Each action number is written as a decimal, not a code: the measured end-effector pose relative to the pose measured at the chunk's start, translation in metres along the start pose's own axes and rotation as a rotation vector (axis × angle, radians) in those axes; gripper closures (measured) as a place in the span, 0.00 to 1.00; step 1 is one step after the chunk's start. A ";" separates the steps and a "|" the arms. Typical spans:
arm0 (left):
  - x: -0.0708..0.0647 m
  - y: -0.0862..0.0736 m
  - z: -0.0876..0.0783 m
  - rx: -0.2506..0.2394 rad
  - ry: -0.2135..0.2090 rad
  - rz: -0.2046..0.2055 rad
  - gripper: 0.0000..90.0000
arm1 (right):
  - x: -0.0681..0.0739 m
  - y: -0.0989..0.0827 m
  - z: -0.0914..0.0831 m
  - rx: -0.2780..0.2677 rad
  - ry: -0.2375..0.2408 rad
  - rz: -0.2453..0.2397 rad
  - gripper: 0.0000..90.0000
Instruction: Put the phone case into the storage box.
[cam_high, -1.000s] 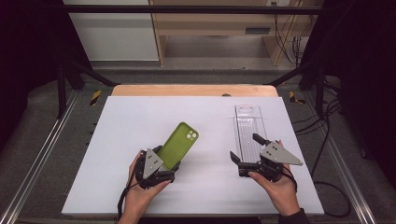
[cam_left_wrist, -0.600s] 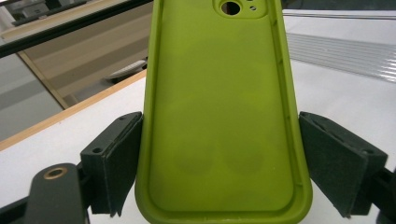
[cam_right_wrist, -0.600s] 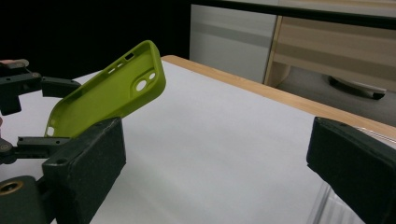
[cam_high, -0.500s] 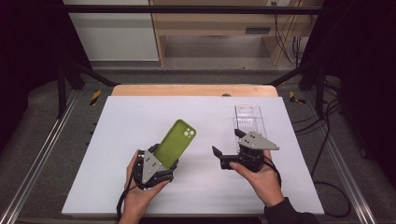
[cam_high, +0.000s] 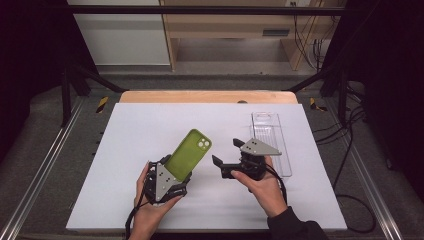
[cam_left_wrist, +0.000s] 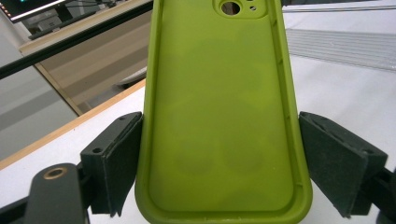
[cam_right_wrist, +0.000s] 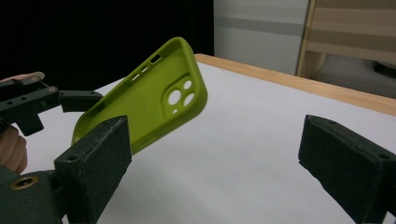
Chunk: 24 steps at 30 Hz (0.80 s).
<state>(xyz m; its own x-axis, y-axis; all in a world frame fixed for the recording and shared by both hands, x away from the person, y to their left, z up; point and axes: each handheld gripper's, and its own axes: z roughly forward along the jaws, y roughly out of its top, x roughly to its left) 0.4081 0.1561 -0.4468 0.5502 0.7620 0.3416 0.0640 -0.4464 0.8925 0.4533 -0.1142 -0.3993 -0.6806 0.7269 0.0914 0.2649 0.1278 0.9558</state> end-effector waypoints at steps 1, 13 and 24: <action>-0.001 0.000 0.000 0.000 0.001 0.006 0.18 | 0.001 0.000 0.002 0.001 0.002 0.005 0.11; -0.008 0.003 -0.003 -0.009 -0.003 0.040 0.18 | 0.007 0.002 0.023 0.008 0.070 0.085 0.26; -0.011 0.004 -0.004 -0.020 -0.001 0.056 0.18 | 0.004 0.004 0.032 0.024 0.113 0.129 0.45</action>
<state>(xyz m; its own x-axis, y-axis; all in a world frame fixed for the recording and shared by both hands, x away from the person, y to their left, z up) 0.3988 0.1480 -0.4454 0.5536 0.7354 0.3909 0.0163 -0.4788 0.8778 0.4732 -0.0888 -0.4043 -0.7120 0.6579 0.2453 0.3705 0.0553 0.9272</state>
